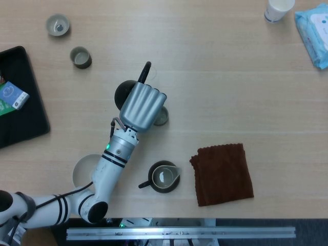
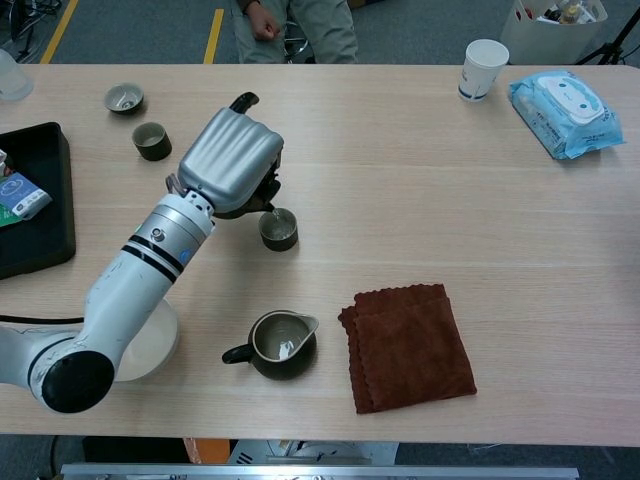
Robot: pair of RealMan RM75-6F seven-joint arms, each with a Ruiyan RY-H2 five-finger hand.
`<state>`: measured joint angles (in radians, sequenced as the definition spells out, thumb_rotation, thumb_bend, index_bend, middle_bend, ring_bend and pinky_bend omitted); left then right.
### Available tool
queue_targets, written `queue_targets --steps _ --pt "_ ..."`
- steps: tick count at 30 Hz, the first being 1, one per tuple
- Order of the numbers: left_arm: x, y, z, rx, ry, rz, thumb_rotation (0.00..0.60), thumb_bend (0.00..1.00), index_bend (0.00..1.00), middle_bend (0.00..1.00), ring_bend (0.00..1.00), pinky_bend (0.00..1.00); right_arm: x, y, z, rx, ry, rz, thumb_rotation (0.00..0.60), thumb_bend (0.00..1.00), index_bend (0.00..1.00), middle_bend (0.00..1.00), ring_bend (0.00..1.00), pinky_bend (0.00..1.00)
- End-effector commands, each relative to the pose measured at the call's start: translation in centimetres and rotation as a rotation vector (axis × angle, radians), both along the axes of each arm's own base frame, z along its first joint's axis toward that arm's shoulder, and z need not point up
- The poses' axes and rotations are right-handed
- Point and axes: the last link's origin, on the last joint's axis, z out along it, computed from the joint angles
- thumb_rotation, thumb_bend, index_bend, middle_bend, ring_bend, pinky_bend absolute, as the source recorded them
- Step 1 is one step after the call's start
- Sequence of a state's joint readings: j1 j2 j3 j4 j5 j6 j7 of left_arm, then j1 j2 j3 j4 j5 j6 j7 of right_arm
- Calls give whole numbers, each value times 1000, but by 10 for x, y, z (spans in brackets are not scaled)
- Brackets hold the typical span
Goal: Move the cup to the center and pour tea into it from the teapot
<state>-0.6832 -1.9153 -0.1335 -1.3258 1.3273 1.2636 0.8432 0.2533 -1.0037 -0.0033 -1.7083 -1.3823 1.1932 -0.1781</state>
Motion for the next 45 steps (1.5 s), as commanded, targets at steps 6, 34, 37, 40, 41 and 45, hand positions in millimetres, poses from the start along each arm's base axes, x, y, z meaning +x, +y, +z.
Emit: queue_targets --steps 6,34,37,40,41,45 --pt "0 0 2 11 7 -16 565 350 956 1000 900 153 0 0 1 -4 -2 1 600 213 141 101 0 50" --pt "-4 7 9 -12 -49 60 552 350 956 1000 898 152 2 0 0 -2 0 0 600 213 141 101 0 49" --pt "-4 8 10 -29 -75 93 548 350 956 1000 899 152 2 0 0 -4 -1 -3 600 212 141 101 0 49" --pt "-4 8 10 -43 -106 121 532 350 956 1000 898 152 2 0 -1 -3 -3 -5 600 213 141 101 0 49" --pt "-4 9 10 -43 -112 123 530 350 956 1000 898 152 2 0 -1 -3 -2 -5 600 213 141 101 0 49" --pt "-5 11 13 -47 -146 141 525 349 956 1000 898 152 2 0 -1 -3 -3 -8 600 213 141 102 0 49"
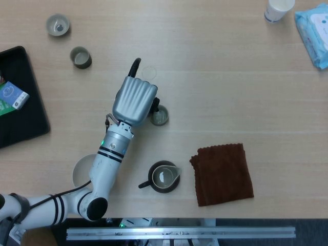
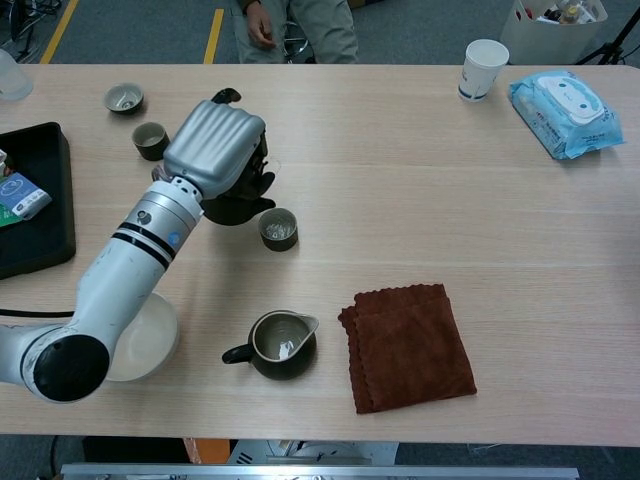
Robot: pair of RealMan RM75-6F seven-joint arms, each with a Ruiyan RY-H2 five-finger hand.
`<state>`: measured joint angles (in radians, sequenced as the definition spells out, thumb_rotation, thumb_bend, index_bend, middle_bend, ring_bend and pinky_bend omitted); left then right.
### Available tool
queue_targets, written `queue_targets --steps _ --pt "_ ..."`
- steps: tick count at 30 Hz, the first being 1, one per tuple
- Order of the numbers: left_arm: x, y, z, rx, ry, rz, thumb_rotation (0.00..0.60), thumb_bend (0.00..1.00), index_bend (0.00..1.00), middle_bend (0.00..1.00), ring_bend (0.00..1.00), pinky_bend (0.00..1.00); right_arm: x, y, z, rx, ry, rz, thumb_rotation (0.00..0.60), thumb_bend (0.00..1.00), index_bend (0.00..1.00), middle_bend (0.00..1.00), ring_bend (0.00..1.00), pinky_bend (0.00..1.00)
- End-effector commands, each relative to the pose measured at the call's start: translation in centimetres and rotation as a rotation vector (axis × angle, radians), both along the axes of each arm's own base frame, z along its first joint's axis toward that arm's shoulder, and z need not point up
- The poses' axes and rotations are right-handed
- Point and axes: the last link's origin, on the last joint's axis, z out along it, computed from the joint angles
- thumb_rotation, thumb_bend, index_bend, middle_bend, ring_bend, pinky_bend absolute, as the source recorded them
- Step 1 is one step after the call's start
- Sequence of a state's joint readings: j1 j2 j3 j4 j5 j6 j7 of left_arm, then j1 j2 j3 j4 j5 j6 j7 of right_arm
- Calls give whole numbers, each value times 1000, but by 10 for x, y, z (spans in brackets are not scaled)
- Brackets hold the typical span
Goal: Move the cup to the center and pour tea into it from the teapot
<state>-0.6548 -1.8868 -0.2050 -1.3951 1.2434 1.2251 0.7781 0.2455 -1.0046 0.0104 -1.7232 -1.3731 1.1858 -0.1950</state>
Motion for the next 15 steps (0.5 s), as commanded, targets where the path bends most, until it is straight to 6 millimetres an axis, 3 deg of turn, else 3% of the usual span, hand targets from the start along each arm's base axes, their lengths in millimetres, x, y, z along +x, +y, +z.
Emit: queue_targets --steps 1,9,15 --pt "-2 1 3 -3 -33 18 526 350 956 1000 898 153 0 0 0 -2 -3 -3 600 213 141 102 0 49" --pt "-16 7 24 11 -145 54 528 349 956 1000 888 152 4 0 1 -3 -8 2 600 212 141 101 0 49" --pt "-40 6 39 13 -192 100 528 349 953 1000 883 152 6 1 -2 1 -16 1 600 213 141 102 0 49"
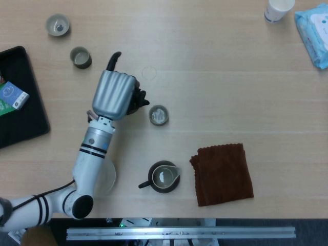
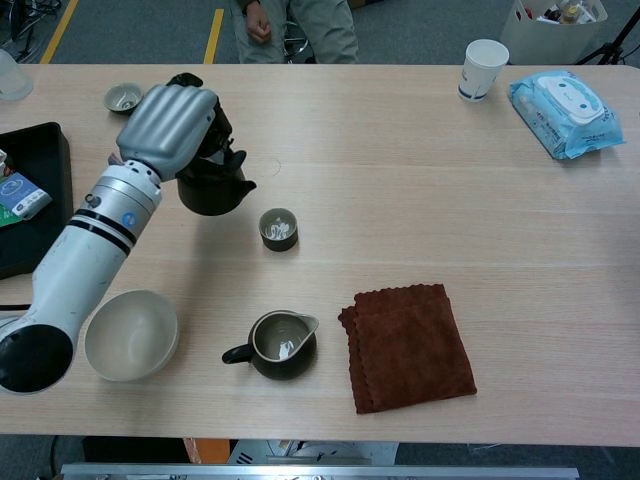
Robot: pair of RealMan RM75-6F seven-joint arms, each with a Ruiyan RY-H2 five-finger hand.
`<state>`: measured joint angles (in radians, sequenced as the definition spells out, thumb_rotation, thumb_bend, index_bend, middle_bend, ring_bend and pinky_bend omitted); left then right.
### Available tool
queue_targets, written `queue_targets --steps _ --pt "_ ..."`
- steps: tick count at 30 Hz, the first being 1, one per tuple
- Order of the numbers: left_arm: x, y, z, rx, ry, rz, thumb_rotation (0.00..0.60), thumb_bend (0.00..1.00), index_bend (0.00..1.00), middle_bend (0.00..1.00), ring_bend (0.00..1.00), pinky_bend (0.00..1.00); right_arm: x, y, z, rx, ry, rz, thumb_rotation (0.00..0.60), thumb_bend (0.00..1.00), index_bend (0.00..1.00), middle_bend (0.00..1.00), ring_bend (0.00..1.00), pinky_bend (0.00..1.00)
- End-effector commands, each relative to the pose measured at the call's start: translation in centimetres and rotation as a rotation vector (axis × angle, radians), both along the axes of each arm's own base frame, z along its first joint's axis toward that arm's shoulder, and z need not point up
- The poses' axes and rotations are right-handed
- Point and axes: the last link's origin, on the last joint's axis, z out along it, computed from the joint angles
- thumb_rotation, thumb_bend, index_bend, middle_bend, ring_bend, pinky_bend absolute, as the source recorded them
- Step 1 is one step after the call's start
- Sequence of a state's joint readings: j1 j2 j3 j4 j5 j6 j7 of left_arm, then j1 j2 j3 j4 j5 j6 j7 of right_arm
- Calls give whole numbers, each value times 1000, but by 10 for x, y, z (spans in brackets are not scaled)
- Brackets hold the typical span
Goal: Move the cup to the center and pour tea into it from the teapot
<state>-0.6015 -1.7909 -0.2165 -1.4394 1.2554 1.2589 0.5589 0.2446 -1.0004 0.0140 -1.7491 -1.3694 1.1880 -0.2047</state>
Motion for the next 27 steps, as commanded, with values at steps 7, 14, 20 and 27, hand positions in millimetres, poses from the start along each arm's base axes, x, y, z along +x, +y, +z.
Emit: queue_targets --steps 7,14,20,27 --pt "-46 -5 11 -4 -3 74 531 350 950 1000 874 152 3 0 -5 11 -4 3 600 213 141 101 0 49" --pt "-67 -5 8 -3 -21 131 528 350 943 1000 862 152 5 0 -7 18 -5 -2 600 212 141 101 0 49" --pt "-81 -6 1 -8 0 156 533 350 939 1000 856 152 5 0 -10 23 -7 -5 600 212 141 101 0 49" --pt "-89 -6 -3 -9 11 176 530 350 925 1000 840 152 5 0 -9 21 -9 -9 600 213 141 101 0 49"
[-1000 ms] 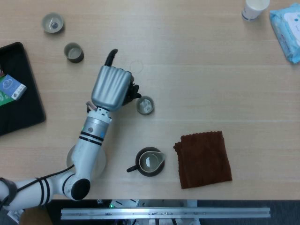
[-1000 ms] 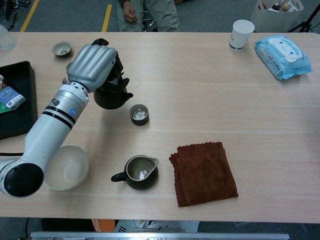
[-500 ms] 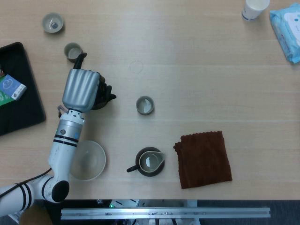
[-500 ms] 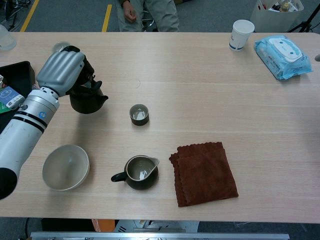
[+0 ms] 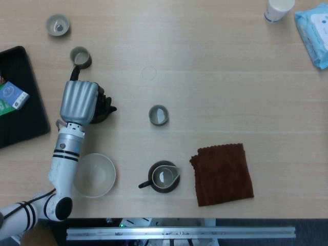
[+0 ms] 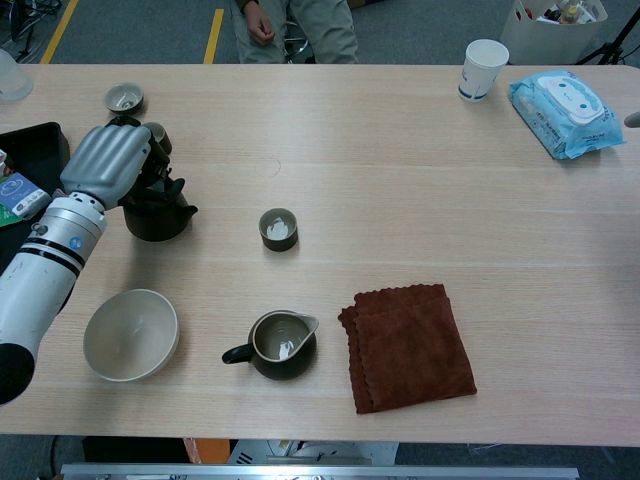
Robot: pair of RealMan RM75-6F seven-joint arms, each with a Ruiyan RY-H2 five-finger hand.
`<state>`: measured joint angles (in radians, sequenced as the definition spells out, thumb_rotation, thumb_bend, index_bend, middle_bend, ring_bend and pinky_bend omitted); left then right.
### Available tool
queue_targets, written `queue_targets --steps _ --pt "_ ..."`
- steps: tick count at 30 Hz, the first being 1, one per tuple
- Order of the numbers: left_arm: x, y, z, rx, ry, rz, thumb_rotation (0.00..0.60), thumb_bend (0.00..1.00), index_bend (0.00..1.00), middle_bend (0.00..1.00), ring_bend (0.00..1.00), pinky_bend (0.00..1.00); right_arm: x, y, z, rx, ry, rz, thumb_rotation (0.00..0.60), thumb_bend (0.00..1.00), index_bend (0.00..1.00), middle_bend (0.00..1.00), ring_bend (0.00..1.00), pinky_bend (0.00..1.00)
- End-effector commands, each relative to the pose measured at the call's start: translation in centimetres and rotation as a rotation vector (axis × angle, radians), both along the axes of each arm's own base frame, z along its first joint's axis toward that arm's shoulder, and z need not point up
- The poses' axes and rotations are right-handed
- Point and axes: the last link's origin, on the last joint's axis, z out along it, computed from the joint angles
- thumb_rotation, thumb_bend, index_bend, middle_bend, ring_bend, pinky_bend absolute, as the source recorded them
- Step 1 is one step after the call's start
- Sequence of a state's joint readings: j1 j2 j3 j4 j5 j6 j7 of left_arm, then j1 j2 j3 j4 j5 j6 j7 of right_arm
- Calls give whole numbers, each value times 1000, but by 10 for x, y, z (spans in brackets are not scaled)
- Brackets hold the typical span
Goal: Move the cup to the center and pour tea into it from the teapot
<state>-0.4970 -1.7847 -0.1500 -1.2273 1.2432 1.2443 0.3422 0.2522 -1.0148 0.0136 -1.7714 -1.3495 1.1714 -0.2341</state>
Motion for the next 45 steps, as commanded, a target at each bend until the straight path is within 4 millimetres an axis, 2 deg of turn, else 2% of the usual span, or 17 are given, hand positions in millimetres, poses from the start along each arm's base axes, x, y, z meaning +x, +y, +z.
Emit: queue_targets --steps 1,14,19,31,45 --pt "-3 0 -2 -1 2 9 529 350 922 1000 836 152 0 0 0 1 0 0 600 213 141 101 0 49" --pt "-11 -1 -7 3 -30 38 539 349 906 1000 807 152 0 0 0 4 0 -1 600 212 141 102 0 49" --pt "-12 0 -6 6 -41 41 551 349 872 988 772 152 0 0 0 2 0 -6 600 212 141 101 0 49" --pt "-13 -2 -2 -6 -61 54 542 349 736 840 621 152 -1 2 2 0 -5 -13 600 212 141 101 0 49" --pt "-16 -1 1 -27 -68 101 529 349 673 742 559 152 -5 4 5 -2 -5 -31 600 213 141 101 0 49"
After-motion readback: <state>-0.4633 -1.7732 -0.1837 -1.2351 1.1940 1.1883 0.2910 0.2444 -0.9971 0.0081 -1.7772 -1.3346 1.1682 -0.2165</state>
